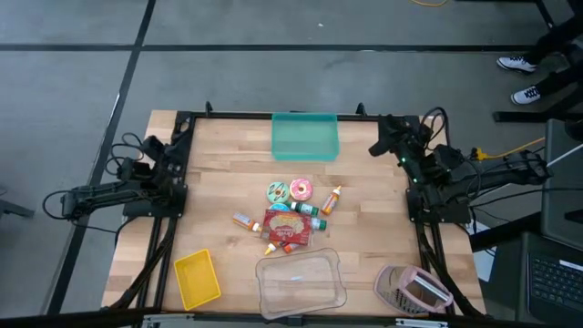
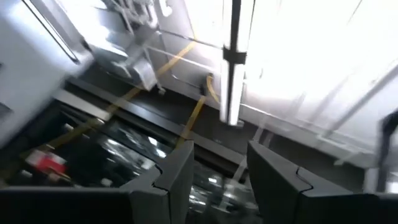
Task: Pick & Place Food Item
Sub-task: Put the red popcorn bag into the blue bin
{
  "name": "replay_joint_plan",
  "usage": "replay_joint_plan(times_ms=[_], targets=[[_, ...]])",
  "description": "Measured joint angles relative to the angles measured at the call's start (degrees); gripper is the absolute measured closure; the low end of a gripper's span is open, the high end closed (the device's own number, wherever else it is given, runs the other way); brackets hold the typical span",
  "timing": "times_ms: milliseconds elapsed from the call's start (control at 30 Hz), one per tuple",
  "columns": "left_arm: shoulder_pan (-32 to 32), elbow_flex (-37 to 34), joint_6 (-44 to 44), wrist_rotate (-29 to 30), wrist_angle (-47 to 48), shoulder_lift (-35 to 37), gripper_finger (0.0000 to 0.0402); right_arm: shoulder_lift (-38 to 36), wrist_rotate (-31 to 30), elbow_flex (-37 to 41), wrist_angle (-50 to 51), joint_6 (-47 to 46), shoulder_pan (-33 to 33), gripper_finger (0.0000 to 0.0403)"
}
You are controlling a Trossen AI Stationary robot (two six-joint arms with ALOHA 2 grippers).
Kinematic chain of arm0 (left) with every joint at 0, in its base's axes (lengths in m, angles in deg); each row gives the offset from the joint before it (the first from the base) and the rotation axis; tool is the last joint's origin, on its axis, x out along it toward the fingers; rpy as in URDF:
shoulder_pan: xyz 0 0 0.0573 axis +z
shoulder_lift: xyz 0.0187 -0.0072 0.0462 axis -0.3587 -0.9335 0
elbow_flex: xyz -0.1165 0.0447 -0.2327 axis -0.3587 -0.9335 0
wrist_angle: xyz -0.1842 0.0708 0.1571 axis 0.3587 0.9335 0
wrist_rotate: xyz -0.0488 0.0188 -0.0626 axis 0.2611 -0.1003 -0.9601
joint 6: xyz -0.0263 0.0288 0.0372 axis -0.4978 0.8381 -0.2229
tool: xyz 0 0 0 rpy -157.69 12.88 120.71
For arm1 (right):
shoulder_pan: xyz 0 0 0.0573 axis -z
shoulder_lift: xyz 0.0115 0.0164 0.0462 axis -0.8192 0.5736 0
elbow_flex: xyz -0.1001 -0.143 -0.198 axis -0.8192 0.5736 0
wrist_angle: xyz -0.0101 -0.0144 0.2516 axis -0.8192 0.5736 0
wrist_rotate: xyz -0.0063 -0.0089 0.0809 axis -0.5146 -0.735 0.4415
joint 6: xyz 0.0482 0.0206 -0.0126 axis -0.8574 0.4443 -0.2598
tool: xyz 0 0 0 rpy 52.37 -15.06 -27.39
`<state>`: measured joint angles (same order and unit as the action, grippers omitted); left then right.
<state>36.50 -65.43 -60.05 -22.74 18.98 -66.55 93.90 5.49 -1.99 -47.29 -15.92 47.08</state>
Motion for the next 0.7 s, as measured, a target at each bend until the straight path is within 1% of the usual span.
replay_joint_plan(times_ms=[33,100,200,267,300,333,433,467,500,533,567,633,700], targets=[[0.01,0.0,-1.42,-0.83,0.0,0.0,0.0258,0.0,0.07,0.0,0.0,0.0,0.0,0.0237],[0.01,0.0,-2.96,-0.24,0.24,0.0,0.0258,0.0,-0.12,0.0,-0.42,0.0,0.0,0.0237],[0.01,0.0,-7.52,4.32,0.23,0.0,0.0258,-0.01,-0.72,0.0,-4.06,-1.53,0.05,0.0237],[0.01,0.0,-11.0,5.13,-0.17,-0.02,0.0258,-0.04,0.45,-0.01,-6.15,-4.79,0.41,0.0237],[0.01,0.02,-12.12,5.07,-0.61,-0.02,0.0258,-0.04,2.81,-0.01,-6.49,-7.08,0.74,0.0237],[0.01,0.12,-13.02,4.84,-1.2,-0.01,0.0258,-0.04,6.75,-0.01,-6.47,-9.29,1.14,0.0237],[0.01,2.11,-14.97,3.39,-2.0,-0.02,0.0258,0.04,21.72,-0.01,-6.47,-17.25,2.51,0.0237],[-0.02,3.38,-14.95,2.79,-0.76,-0.02,0.0258,0.42,25.55,-0.08,-6.34,-19.88,2.98,0.0237],[-0.02,5.29,-14.58,1.82,2.55,-0.21,0.0258,0.9,27.85,-0.4,-4.92,-22.24,3.23,0.0237],[-0.03,7.71,-14.06,0.57,7.61,-0.71,0.0256,1.51,28.64,-1.16,-1.71,-24.17,3.28,0.0237],[-0.05,10.53,-13.66,-0.59,14.69,-1.38,0.0254,2.34,28.96,-2.4,3.04,-25.99,3.28,0.0237],[-0.06,17.47,-12.42,-2.07,32.77,-4.09,0.0249,4.37,29.41,-6.52,16.62,-30.41,3.26,0.0237],[-0.06,24.27,-10.63,-3.47,49.97,-8.4,0.0242,6.93,29.93,-12.22,31.22,-35.12,3.27,0.0237]])
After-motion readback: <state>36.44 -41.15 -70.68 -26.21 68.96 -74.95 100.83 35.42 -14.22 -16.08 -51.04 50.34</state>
